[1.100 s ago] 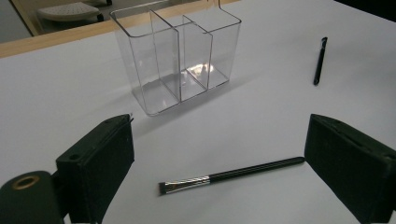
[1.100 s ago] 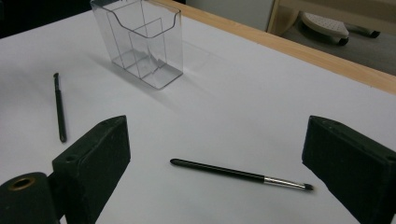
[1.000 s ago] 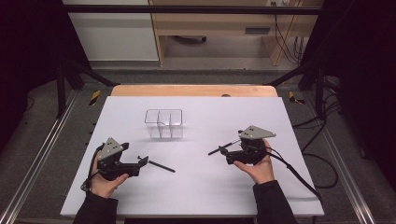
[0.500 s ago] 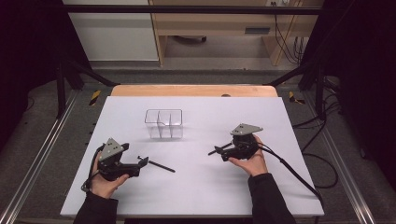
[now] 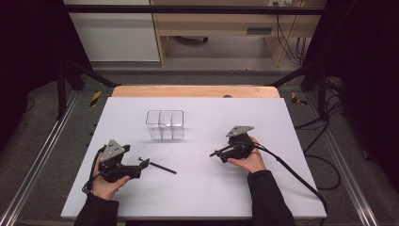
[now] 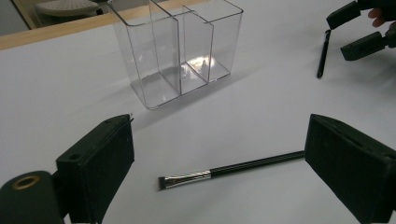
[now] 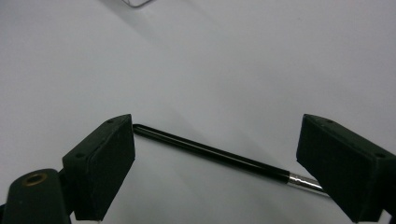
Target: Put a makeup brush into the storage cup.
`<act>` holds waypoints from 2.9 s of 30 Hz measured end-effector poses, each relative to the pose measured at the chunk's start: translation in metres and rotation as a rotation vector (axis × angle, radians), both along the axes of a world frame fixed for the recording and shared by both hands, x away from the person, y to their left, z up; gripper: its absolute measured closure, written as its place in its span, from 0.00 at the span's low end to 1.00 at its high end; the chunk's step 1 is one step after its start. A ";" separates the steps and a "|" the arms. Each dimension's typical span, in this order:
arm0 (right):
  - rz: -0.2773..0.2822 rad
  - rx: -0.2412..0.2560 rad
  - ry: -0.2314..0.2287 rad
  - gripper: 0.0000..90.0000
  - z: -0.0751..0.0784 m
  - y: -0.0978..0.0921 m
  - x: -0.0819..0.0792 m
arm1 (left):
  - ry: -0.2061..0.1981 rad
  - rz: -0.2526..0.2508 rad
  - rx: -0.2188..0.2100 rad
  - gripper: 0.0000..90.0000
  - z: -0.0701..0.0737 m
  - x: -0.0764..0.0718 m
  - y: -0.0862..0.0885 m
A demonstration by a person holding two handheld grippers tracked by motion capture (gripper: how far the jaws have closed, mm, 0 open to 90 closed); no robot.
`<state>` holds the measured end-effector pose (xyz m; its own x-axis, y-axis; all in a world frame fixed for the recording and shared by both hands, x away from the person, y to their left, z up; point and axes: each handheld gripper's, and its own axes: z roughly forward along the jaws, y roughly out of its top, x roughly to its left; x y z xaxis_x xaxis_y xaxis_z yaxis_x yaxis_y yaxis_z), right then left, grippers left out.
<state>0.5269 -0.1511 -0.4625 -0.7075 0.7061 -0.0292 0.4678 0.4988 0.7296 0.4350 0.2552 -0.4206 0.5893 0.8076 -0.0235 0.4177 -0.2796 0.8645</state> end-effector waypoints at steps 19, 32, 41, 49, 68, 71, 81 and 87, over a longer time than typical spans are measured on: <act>0.022 -0.058 0.073 0.26 -0.017 0.002 0.009 | -0.010 0.002 -0.011 0.08 0.001 -0.001 0.002; 0.023 -0.093 0.098 0.64 -0.008 0.002 -0.001 | -0.011 -0.001 -0.012 0.09 0.002 -0.001 0.002; 0.042 -0.153 0.090 0.80 -0.002 0.000 -0.007 | -0.009 -0.004 -0.010 0.09 0.001 -0.001 0.002; 0.071 -0.131 0.113 0.79 -0.004 -0.002 -0.004 | -0.010 -0.009 -0.010 0.09 0.001 -0.001 0.001; 0.088 -0.095 0.179 0.93 -0.003 0.001 -0.028 | -0.009 -0.014 -0.008 0.09 0.001 -0.001 0.000; 0.070 -0.088 0.186 0.93 -0.003 0.002 -0.031 | -0.008 -0.016 -0.006 0.09 0.000 -0.002 0.000; 0.039 -0.103 0.156 0.73 0.011 -0.001 -0.032 | -0.009 -0.018 -0.011 0.09 0.001 -0.002 0.000; 0.040 -0.168 0.208 0.68 0.026 -0.001 -0.033 | -0.007 -0.020 -0.012 0.09 0.001 -0.002 -0.001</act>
<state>0.4937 -0.1517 -0.4363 -0.7379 0.6749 0.0050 0.5762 0.6261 0.5254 0.4331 0.2546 -0.4193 0.6057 0.7951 -0.0289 0.4062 -0.2779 0.8705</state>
